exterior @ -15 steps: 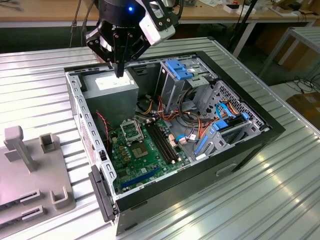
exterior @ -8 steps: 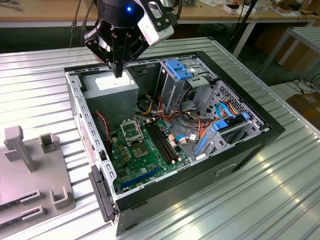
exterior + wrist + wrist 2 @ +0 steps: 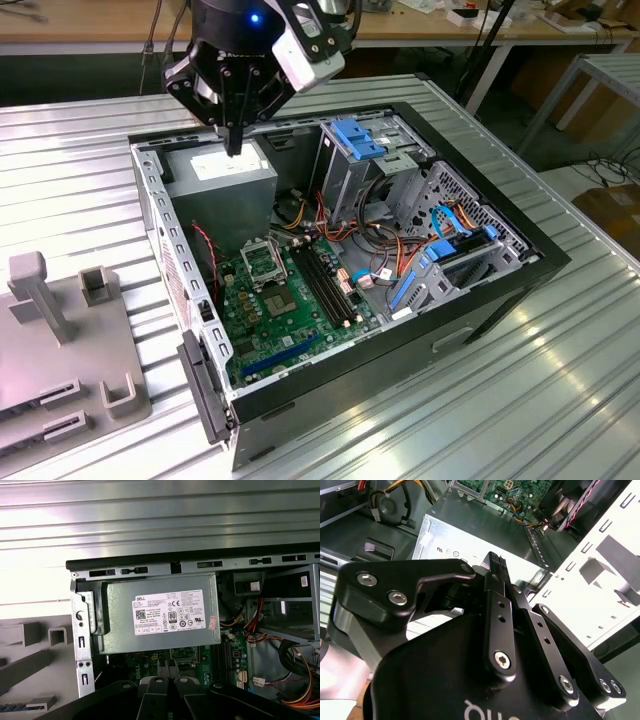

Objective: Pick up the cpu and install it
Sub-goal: 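Reach for the cpu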

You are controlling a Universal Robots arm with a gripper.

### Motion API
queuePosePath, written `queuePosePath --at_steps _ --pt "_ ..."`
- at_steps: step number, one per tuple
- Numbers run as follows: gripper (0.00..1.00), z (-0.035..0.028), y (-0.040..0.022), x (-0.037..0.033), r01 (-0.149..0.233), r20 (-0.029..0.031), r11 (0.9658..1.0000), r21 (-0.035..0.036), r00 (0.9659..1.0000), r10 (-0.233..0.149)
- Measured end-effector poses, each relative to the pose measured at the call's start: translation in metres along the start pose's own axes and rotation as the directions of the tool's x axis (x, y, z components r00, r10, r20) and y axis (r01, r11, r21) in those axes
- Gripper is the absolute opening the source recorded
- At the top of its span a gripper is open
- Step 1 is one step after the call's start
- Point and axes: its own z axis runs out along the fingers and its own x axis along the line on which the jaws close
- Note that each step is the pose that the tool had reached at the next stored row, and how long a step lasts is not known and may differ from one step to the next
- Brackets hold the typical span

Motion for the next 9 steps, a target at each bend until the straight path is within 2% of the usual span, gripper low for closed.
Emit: queuePosePath --at_steps 9 --pt "0.11 0.0002 -0.0002 0.0027 0.0 -0.0041 1.0 0.0003 1.0 0.0"
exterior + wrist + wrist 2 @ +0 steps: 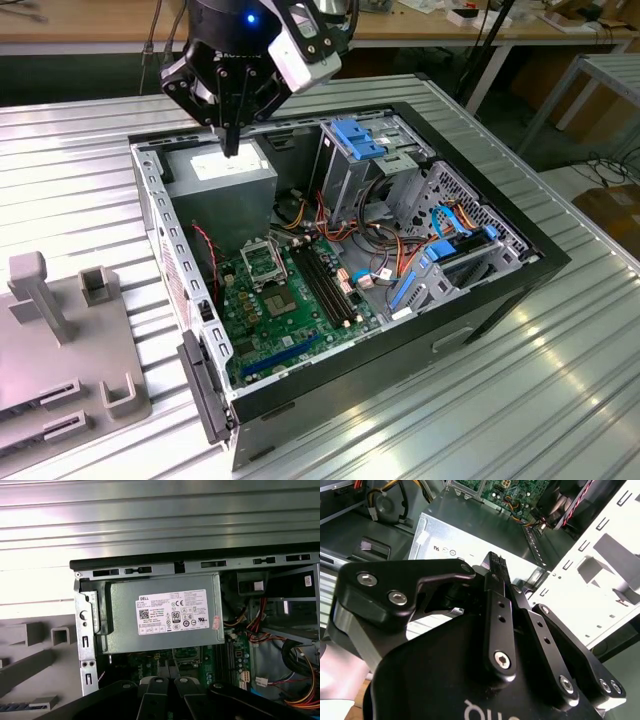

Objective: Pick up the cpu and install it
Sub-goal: 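Reach for the cpu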

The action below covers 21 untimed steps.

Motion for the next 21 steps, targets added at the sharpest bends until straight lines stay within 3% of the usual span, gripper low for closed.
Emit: queuePosePath --at_steps 21 --pt "0.11 0.0005 -0.0005 0.0058 0.0 -0.0079 1.0 0.0007 1.0 0.0"
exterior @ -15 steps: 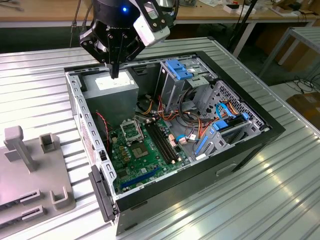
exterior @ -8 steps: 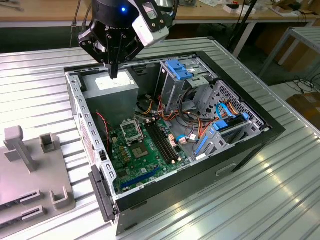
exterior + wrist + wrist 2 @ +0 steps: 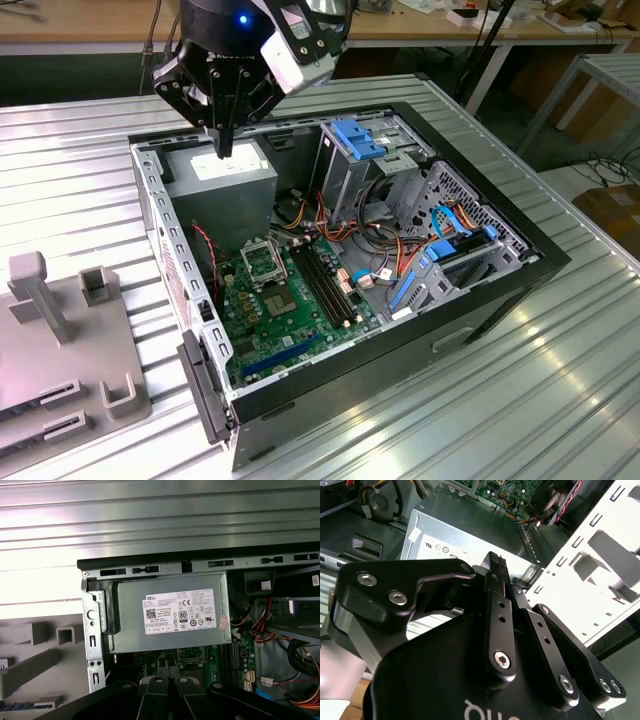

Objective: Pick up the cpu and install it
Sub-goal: 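Reach for the cpu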

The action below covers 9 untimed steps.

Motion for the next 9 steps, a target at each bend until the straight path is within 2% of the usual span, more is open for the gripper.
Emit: queuePosePath --at_steps 9 --pt "0.11 0.0003 -0.0003 0.0037 0.0 -0.0032 1.0 0.0002 1.0 0.0"
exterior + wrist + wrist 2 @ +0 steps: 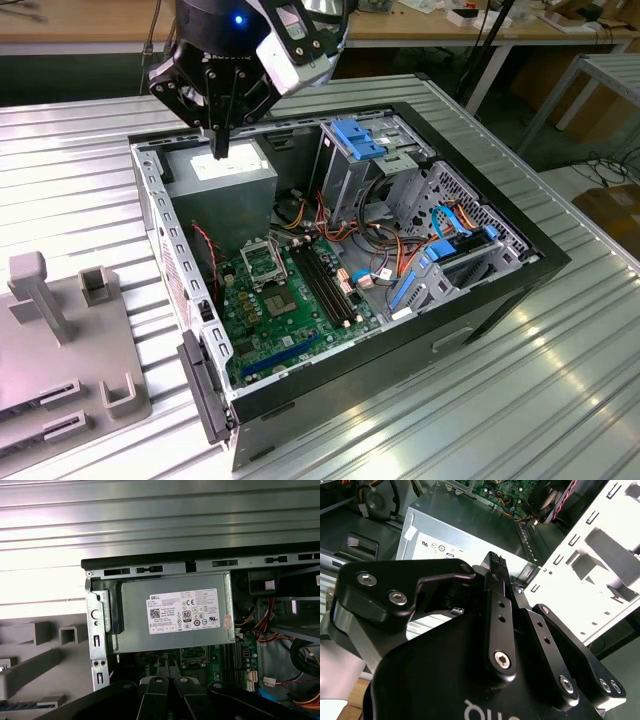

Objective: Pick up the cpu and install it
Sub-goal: 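Reach for the cpu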

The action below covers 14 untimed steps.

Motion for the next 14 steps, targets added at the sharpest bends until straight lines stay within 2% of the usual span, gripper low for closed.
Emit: queuePosePath --at_steps 14 --pt "0.11 0.0004 -0.0007 0.0096 0.0 -0.0033 1.0 0.0003 1.0 0.0"
